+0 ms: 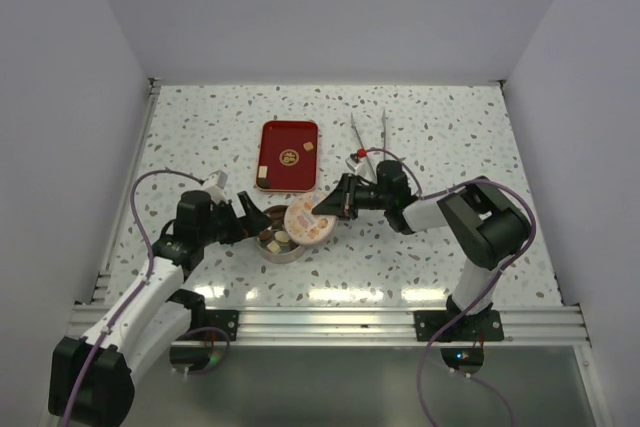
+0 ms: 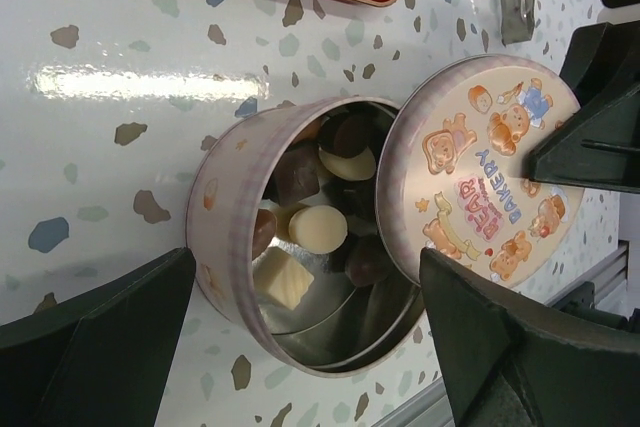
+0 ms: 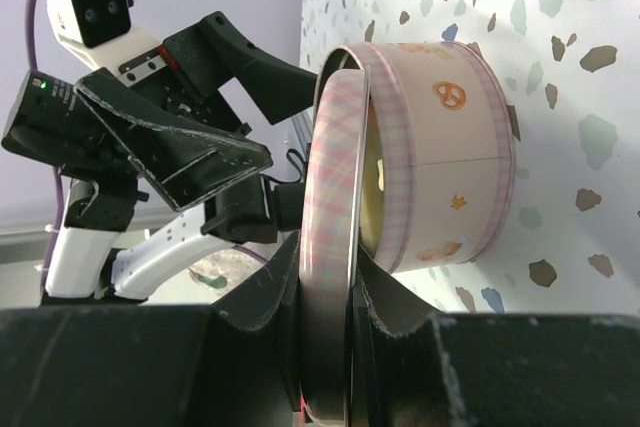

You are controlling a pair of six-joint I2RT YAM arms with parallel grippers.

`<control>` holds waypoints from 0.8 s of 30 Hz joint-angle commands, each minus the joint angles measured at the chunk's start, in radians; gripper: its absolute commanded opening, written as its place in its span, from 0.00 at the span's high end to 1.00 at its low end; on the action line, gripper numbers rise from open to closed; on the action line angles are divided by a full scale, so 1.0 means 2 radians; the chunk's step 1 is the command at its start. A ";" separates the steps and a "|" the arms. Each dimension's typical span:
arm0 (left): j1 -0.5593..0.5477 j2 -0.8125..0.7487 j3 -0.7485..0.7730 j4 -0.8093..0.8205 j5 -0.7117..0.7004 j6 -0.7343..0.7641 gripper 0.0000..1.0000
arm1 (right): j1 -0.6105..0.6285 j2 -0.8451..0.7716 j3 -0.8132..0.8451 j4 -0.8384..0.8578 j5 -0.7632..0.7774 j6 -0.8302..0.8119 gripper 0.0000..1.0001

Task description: Pack the chocolate

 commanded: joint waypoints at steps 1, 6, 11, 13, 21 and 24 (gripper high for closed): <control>-0.005 -0.005 -0.007 0.031 0.022 -0.016 0.00 | 0.005 0.001 0.009 -0.054 0.019 -0.057 0.84; -0.005 -0.007 -0.008 0.044 0.030 -0.022 0.00 | 0.014 0.005 0.027 -0.096 0.032 -0.091 0.81; -0.005 -0.008 -0.013 0.050 0.037 -0.028 0.00 | 0.027 0.014 0.043 -0.122 0.042 -0.111 0.79; -0.005 -0.009 -0.016 0.053 0.041 -0.030 0.00 | 0.029 0.018 0.043 -0.126 0.045 -0.115 0.76; -0.005 -0.010 -0.017 0.054 0.042 -0.030 0.00 | 0.035 0.019 0.050 -0.182 0.063 -0.155 0.68; -0.005 -0.008 -0.018 0.057 0.044 -0.032 0.00 | 0.041 0.019 0.059 -0.199 0.070 -0.168 0.66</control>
